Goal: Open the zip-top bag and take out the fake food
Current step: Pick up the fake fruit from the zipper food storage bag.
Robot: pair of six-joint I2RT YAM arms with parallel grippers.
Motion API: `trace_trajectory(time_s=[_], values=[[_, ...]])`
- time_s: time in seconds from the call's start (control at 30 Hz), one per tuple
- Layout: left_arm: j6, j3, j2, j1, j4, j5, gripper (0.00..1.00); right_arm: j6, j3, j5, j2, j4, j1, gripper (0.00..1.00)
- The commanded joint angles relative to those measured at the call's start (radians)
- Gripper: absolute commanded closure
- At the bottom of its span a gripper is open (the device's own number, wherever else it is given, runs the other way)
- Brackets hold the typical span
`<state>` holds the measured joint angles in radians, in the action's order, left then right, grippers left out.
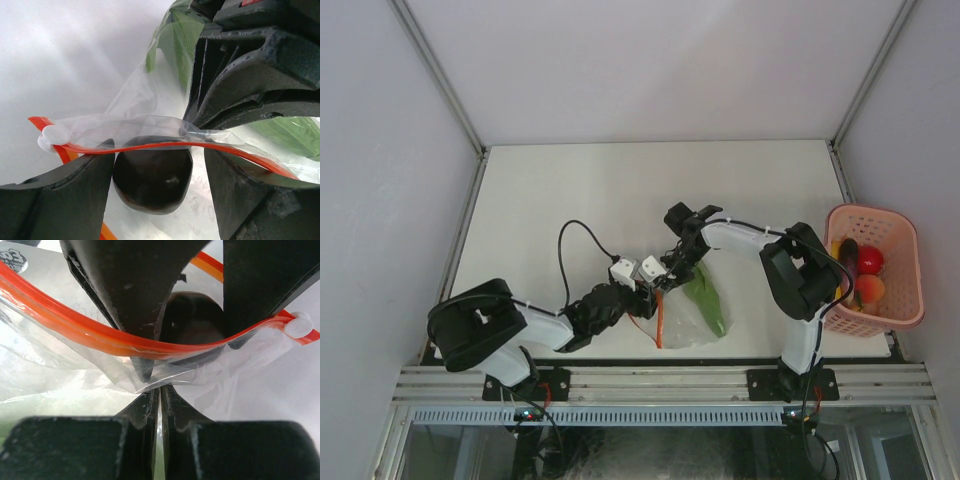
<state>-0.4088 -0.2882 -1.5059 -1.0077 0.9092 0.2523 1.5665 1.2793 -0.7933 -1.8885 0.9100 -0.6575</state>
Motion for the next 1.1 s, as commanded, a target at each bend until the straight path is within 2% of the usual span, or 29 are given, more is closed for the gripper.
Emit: trace_trajectory(time_s=[0.0, 0.2, 0.37, 0.6, 0.77, 0.87, 1.07], values=[[0.042, -0.021, -0.022, -0.016, 0.063, -0.064, 0.24, -0.079, 0.041, -0.03, -0.013, -0.011, -0.018, 0.98], [0.051, -0.002, -0.005, -0.023, -0.026, -0.042, 0.22, -0.091, 0.041, -0.026, -0.019, -0.019, -0.002, 0.97], [0.067, -0.002, 0.003, -0.026, -0.101, -0.021, 0.24, -0.101, 0.041, -0.023, -0.019, -0.026, 0.002, 0.97], [0.064, 0.006, 0.028, -0.026, -0.122, -0.009, 0.49, -0.106, 0.041, -0.017, -0.023, -0.028, 0.008, 0.97], [0.065, 0.016, 0.126, -0.026, -0.197, 0.01, 0.62, -0.126, 0.04, 0.002, -0.023, -0.04, 0.019, 0.97], [0.046, 0.033, 0.212, -0.026, -0.26, 0.023, 0.65, -0.15, 0.041, 0.022, -0.021, -0.06, 0.034, 0.98], [-0.024, 0.058, 0.386, -0.026, -0.425, 0.027, 0.65, -0.186, 0.034, 0.05, -0.012, -0.09, 0.056, 0.97]])
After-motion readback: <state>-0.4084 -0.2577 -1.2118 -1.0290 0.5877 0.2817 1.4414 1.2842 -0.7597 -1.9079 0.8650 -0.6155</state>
